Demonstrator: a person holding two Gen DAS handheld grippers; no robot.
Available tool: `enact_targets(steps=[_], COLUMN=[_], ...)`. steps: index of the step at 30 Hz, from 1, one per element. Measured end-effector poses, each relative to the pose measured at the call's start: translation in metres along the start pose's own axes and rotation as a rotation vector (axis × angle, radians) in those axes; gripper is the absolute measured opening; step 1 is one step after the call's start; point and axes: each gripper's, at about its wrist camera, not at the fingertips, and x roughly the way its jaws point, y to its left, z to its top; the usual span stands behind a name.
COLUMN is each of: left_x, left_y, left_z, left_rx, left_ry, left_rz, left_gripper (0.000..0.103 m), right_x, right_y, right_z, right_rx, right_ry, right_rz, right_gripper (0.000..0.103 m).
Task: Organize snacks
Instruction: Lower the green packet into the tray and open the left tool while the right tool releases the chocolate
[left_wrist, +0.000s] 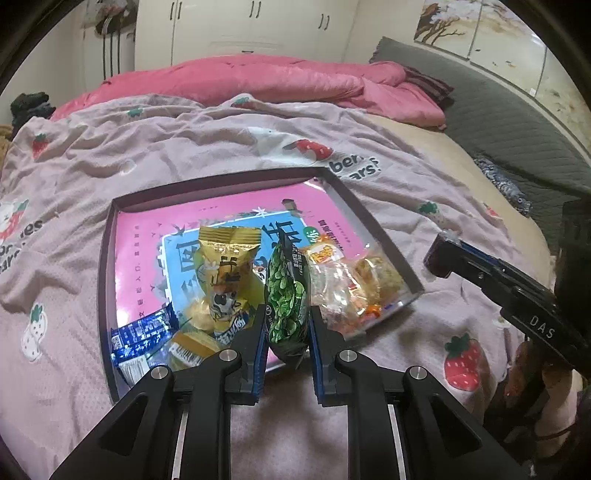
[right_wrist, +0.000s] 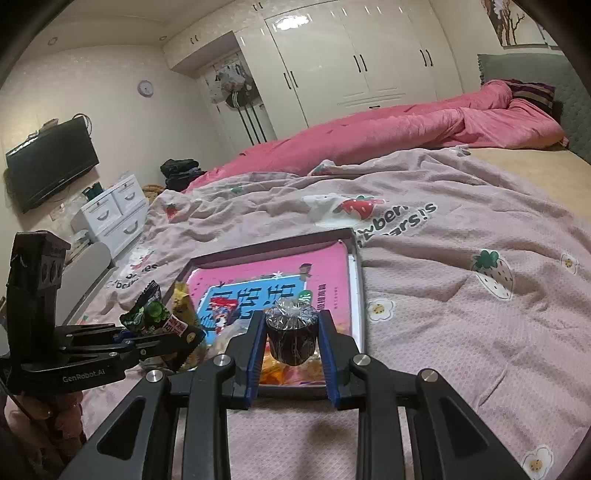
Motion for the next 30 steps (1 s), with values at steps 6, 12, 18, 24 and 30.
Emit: enact_targets(steps=[6, 12, 18, 24, 30], left_x=[0.012, 0.02, 0.028, 0.031, 0.032], left_y=[0.001, 0.001, 0.002, 0.003, 0.004], left_z=[0.003, 0.0, 0.0, 0.0, 0.001], left_rx=[-0.008, -0.008, -0.007, -0.015, -0.018], left_ry=[0.012, 0.032, 0.048, 0.048, 0.048], left_rz=[0.021, 0.025, 0.033, 0.033, 0.04], left_gripper=[0.02, 0.02, 0.02, 0.02, 0.02], right_x=[0.011, 0.022, 0.033, 0.042, 0.049], right_y=[-0.009, -0.014, -0.018, -0.02, -0.017], right_z=[0.0, -0.001, -0.005, -0.008, -0.011], right_rx=[-0.004, -0.007, -0.01, -0.025, -0.073], right_ry=[0.006, 0.017, 0.033, 0.055, 0.062], right_rz=[-0.04, -0.044, -0.072, -0.091, -0.133], right_gripper=[0.028, 0.028, 0.028, 0.028, 0.028])
